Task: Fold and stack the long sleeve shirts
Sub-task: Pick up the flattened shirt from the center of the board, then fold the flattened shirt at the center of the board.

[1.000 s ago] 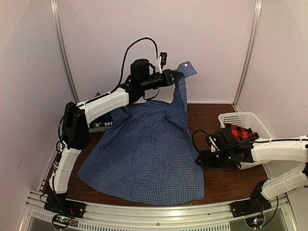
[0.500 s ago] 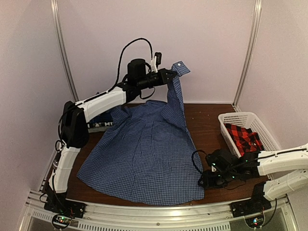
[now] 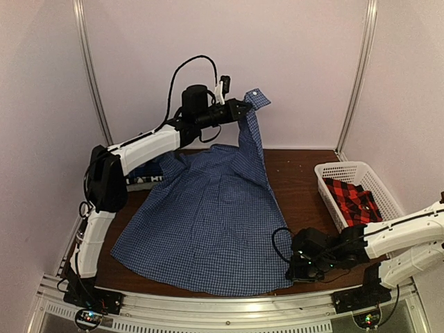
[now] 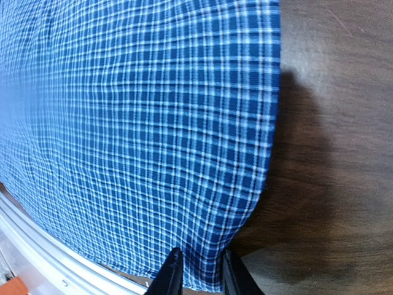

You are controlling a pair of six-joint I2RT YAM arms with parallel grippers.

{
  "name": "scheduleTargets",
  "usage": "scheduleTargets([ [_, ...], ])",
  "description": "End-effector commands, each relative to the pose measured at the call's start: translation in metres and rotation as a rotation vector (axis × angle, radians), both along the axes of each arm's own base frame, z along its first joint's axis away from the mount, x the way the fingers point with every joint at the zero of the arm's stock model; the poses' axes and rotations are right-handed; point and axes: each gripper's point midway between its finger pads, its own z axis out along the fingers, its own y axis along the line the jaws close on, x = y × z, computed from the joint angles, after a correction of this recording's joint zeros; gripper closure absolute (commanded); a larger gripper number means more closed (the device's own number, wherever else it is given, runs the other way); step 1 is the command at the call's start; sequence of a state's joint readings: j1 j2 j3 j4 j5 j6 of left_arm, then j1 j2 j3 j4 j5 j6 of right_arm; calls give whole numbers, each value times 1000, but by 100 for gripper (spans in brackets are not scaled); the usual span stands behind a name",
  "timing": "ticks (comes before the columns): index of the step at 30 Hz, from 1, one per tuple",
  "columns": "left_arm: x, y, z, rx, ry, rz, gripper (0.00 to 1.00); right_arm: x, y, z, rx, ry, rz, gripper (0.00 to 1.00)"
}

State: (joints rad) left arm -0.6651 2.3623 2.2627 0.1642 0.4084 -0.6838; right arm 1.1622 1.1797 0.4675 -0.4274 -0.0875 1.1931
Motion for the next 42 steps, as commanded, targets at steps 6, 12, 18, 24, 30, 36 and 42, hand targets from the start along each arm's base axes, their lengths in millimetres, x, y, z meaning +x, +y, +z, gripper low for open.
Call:
scheduleTargets([
  [6, 7, 21, 43, -58, -106, 38, 100, 2, -32, -5, -173, -8, -35, 100],
  [12, 13, 20, 48, -73, -120, 38, 100, 15, -68, 12, -217, -51, -102, 100],
  [18, 20, 25, 45, -71, -115, 49, 100, 27, -63, 31, -192, -95, -72, 100],
  [24, 35, 54, 46, -44, -114, 87, 100, 39, -8, 57, -141, -153, 78, 100],
  [30, 51, 89, 38, 9, -122, 119, 100, 37, 73, 86, -62, -206, 320, 100],
  [36, 55, 117, 24, 67, -111, 144, 100, 22, 121, 80, -41, -164, 505, 100],
  [42, 66, 152, 20, 93, -113, 217, 100, 8, 136, 71, -20, -113, 589, 100],
])
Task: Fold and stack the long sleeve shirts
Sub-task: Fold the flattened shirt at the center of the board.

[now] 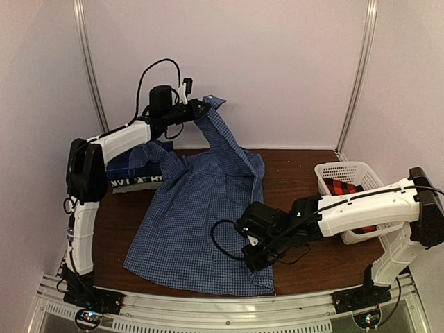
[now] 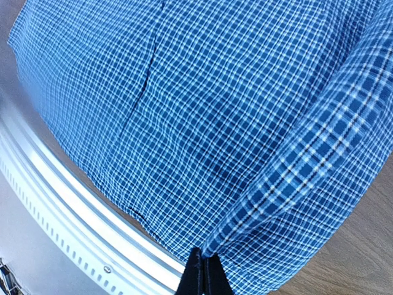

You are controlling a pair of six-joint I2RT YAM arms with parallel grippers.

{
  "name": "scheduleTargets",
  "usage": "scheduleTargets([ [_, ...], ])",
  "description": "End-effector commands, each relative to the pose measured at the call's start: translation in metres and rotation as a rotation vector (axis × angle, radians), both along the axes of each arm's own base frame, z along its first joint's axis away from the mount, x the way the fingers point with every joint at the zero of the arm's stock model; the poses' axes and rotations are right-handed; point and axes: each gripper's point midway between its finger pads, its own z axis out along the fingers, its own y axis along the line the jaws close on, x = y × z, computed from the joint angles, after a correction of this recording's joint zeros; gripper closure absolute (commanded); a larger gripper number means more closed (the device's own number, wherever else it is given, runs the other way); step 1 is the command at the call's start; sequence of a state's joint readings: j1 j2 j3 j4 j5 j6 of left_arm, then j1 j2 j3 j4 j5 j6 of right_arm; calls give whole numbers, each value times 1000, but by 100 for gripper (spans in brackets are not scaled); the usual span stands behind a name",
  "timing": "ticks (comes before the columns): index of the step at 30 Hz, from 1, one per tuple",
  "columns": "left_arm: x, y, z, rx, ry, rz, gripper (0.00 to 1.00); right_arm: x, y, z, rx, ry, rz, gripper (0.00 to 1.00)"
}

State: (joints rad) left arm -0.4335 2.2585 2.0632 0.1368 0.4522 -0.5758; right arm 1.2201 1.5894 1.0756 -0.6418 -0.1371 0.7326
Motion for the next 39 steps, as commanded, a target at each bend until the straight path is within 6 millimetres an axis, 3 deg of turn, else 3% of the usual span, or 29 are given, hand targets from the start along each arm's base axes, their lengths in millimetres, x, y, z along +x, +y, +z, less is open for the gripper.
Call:
scheduleTargets([
  [1, -5, 26, 54, -20, -132, 31, 100, -13, 17, 6, 43, 33, 99, 100],
  [7, 2, 36, 63, -35, -158, 53, 100, -10, 30, 6, 56, 29, 125, 99],
  [21, 13, 29, 54, -50, -138, 35, 100, 4, 65, -9, 109, 49, 116, 99],
  [31, 14, 28, 64, -47, -156, 30, 100, 7, 77, -13, 131, 61, 130, 99],
  [39, 12, 24, 34, -24, -98, 4, 100, 6, 80, -20, 144, 76, 133, 94],
])
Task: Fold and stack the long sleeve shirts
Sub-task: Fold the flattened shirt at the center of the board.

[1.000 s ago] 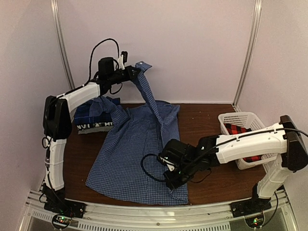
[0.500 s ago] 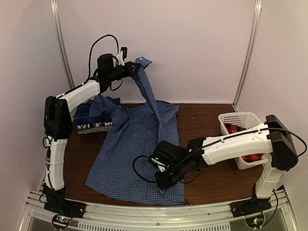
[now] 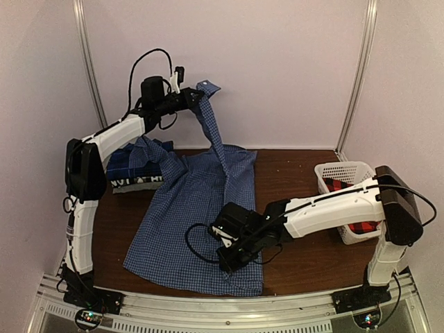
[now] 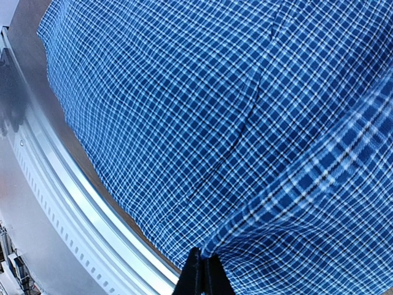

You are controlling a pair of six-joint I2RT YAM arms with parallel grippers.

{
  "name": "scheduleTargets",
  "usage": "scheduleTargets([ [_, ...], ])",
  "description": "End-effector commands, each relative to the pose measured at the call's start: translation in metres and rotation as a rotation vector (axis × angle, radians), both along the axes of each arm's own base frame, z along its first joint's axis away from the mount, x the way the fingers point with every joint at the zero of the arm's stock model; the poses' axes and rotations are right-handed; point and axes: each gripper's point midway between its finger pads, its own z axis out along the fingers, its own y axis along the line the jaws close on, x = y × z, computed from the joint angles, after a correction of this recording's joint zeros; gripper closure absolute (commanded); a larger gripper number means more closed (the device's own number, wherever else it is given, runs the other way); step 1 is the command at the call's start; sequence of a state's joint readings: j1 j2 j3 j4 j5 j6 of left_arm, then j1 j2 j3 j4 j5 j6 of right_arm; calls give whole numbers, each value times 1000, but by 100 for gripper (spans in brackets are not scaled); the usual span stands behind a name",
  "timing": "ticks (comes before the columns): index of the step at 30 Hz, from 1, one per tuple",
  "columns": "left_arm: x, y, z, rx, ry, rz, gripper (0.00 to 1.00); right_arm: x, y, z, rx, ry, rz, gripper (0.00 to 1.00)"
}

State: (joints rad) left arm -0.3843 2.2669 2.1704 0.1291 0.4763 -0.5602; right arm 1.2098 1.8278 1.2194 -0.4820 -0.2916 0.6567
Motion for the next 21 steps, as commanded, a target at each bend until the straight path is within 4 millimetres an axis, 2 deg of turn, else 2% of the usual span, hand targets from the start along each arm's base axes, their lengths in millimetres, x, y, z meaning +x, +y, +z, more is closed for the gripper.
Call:
scheduleTargets([
  [1, -2, -2, -15, 8, 5, -25, 100, 4, 9, 2, 42, 5, 6, 92],
  [5, -4, -4, -36, 42, 35, -40, 100, 11, 13, 12, 79, -11, -1, 78],
  [7, -7, -5, -51, 64, 57, -52, 100, 20, 14, 27, 120, -36, -16, 63],
  [10, -13, -5, -64, 82, 69, -72, 100, 46, 6, 55, 181, -90, -69, 48],
  [13, -21, -4, -71, 93, 77, -87, 100, 84, -14, 82, 229, -160, -158, 37],
  [18, -38, -1, -75, 97, 82, -112, 100, 158, -70, 116, 271, -278, -386, 33],
  [21, -49, 3, -72, 100, 73, -118, 100, 193, -93, 129, 332, -323, -477, 33],
])
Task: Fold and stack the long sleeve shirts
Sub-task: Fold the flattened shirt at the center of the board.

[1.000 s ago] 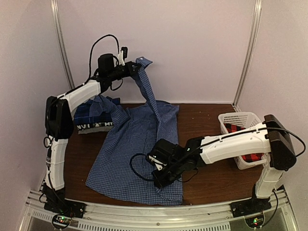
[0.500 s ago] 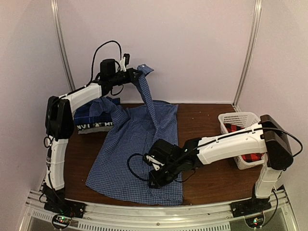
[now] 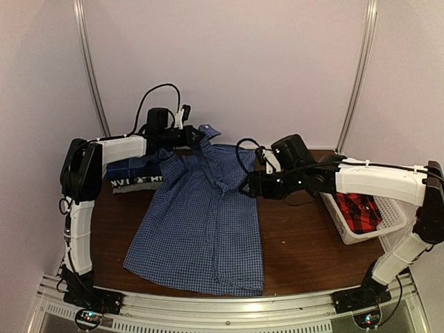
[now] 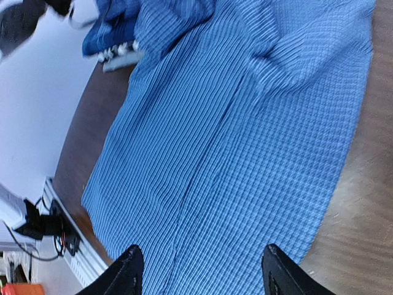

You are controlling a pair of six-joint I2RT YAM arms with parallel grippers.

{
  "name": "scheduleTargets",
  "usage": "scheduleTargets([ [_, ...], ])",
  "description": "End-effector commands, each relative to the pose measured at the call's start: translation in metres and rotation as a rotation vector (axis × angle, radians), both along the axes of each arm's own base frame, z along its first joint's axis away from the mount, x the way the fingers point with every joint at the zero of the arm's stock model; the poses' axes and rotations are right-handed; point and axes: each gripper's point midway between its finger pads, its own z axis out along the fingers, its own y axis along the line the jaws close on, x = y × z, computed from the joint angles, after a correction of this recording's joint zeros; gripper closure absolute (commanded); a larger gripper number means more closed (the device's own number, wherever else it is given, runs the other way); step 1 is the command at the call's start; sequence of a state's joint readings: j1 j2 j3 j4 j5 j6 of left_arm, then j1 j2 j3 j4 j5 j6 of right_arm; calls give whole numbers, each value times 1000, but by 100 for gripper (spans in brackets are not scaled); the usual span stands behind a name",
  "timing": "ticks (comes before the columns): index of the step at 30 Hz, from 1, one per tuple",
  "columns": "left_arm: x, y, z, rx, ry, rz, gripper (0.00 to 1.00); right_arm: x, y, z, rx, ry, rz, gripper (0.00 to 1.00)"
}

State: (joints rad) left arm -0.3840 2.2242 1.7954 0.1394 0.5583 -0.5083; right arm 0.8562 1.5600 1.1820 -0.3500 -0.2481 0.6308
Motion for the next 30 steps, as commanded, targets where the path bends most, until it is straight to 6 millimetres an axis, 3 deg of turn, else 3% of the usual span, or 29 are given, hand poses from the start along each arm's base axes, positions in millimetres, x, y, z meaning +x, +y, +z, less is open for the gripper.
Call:
scheduleTargets([
  [1, -25, 5, 76, -53, -188, -45, 100, 50, -32, 13, 64, -80, -133, 33],
  [9, -84, 3, 62, -29, -163, -162, 100, 109, -34, 8, 70, -99, -154, 33],
  [16, -157, -31, 23, 32, -84, -351, 100, 135, -35, -5, 113, -94, -170, 32],
  [21, -205, -62, -18, 108, -11, -473, 100, 131, -32, -11, 151, -84, -149, 30],
  [27, -242, -77, -58, 163, 87, -594, 98, 111, -42, -33, 134, -49, -140, 27],
  [30, -257, -81, -77, 228, 138, -647, 89, 99, -45, -46, 130, -30, -128, 27],
])
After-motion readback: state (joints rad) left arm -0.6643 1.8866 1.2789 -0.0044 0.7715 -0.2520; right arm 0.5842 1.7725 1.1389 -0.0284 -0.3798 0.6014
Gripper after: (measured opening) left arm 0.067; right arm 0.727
